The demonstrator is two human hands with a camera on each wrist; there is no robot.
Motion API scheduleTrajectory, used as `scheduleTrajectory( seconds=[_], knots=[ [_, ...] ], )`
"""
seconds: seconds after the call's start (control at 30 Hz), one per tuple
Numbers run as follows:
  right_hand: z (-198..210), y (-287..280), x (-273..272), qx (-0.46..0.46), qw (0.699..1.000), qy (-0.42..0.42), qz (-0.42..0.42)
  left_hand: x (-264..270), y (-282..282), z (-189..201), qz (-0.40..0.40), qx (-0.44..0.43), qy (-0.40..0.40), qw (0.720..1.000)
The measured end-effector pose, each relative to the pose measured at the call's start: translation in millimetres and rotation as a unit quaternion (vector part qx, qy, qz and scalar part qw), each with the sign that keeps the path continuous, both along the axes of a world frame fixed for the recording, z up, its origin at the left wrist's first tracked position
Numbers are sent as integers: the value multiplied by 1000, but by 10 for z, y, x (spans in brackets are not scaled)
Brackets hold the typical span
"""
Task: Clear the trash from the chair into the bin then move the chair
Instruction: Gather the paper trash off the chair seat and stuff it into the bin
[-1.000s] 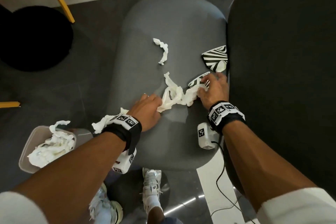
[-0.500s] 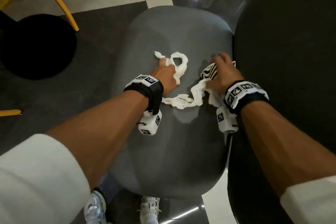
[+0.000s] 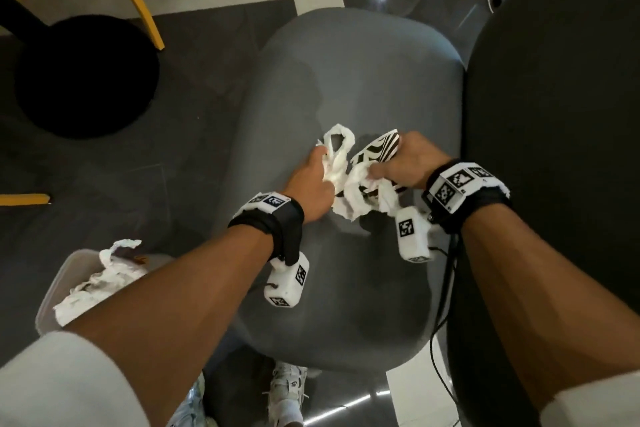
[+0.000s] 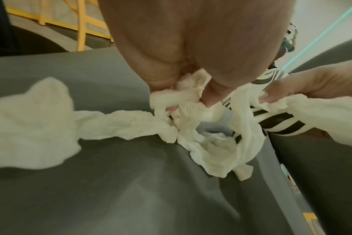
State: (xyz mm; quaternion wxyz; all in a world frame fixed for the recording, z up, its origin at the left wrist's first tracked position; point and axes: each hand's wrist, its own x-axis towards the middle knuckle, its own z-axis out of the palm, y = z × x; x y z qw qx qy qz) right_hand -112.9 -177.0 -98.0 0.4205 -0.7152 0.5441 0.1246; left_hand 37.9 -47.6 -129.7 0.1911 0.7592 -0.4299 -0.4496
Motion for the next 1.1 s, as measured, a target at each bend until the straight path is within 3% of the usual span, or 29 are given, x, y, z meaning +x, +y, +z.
scheduleTrajectory(
  seconds=[0.17, 0.27, 0.43, 0.6, 0.77, 1.0, 1.1],
  knots=[
    [5, 609, 522, 101, 984, -139, -56, 387, 509, 114, 112, -4, 25, 993],
    [-53, 1134, 965, 153, 959, -205, -121, 792, 958, 123, 199, -14, 51, 979],
    [-226, 2216, 1864, 167, 938, -262, -151, 1533, 1896, 71, 323, 3, 58, 945],
    [-517, 3163, 2676, 201, 940, -268, -70, 2227, 2978, -78, 396, 34, 64, 915],
    [-1082, 3893, 3314, 175, 957, -231, -9, 2736, 3813, -422, 394, 23, 57, 917],
    [-2024, 4480, 3696, 145, 979, -140, -4, 3022, 4402, -1318, 408, 74, 99, 904],
    [-2371, 4617, 3696, 118, 987, -64, 86, 3049, 4549, -1663, 409, 97, 152, 894]
  ],
)
